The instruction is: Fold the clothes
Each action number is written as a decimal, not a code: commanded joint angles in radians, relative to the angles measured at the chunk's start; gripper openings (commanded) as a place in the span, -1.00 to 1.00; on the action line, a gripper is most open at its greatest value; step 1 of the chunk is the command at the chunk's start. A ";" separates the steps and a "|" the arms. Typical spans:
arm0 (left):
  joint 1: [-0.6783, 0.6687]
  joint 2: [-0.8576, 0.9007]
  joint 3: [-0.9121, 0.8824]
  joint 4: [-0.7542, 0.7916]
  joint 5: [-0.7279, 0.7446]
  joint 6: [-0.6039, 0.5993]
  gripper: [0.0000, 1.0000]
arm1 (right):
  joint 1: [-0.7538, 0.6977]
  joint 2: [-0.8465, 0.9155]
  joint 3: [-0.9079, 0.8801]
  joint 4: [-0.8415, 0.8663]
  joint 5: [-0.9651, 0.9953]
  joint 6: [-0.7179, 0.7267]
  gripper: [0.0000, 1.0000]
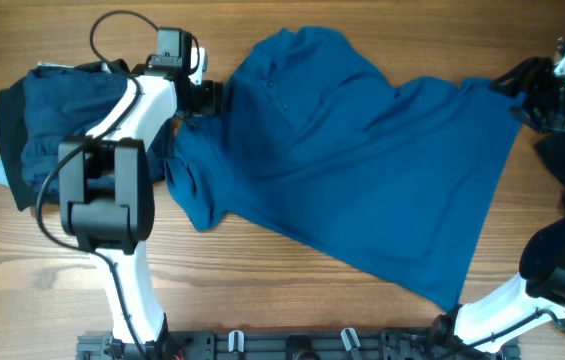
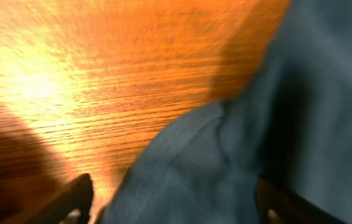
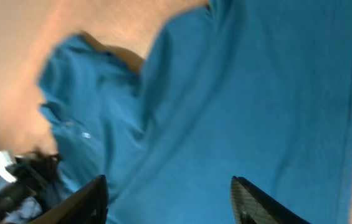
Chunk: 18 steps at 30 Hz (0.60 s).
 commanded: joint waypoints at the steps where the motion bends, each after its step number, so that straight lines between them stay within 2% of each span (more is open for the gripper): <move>1: -0.003 0.072 0.003 -0.008 0.024 0.014 0.22 | 0.020 0.011 -0.051 -0.010 0.145 -0.019 0.35; 2: -0.003 0.080 0.003 -0.019 0.024 0.012 0.08 | 0.020 0.011 -0.071 -0.005 0.170 0.000 0.35; 5: -0.002 0.085 0.003 -0.058 0.024 0.011 -0.92 | 0.020 0.012 -0.154 0.031 0.218 0.041 0.37; 8: 0.015 0.063 0.003 -0.107 -0.006 -0.011 -0.92 | 0.015 0.012 -0.289 0.122 0.259 0.093 0.36; 11: 0.069 0.017 0.003 -0.183 -0.176 -0.190 -0.92 | -0.006 0.012 -0.431 0.225 0.290 0.136 0.27; 14: 0.135 -0.027 0.003 -0.220 -0.186 -0.243 -0.92 | -0.023 0.012 -0.538 0.306 0.295 0.143 0.25; 15: 0.154 -0.040 0.003 -0.229 -0.186 -0.261 -0.92 | -0.024 0.012 -0.568 0.327 0.314 0.151 0.28; 16: 0.172 -0.051 0.003 -0.234 -0.181 -0.273 -0.92 | -0.024 0.012 -0.595 0.346 0.337 0.169 0.43; 18: 0.201 -0.068 0.003 -0.240 -0.170 -0.282 -0.92 | -0.024 0.012 -0.637 0.383 0.359 0.176 0.55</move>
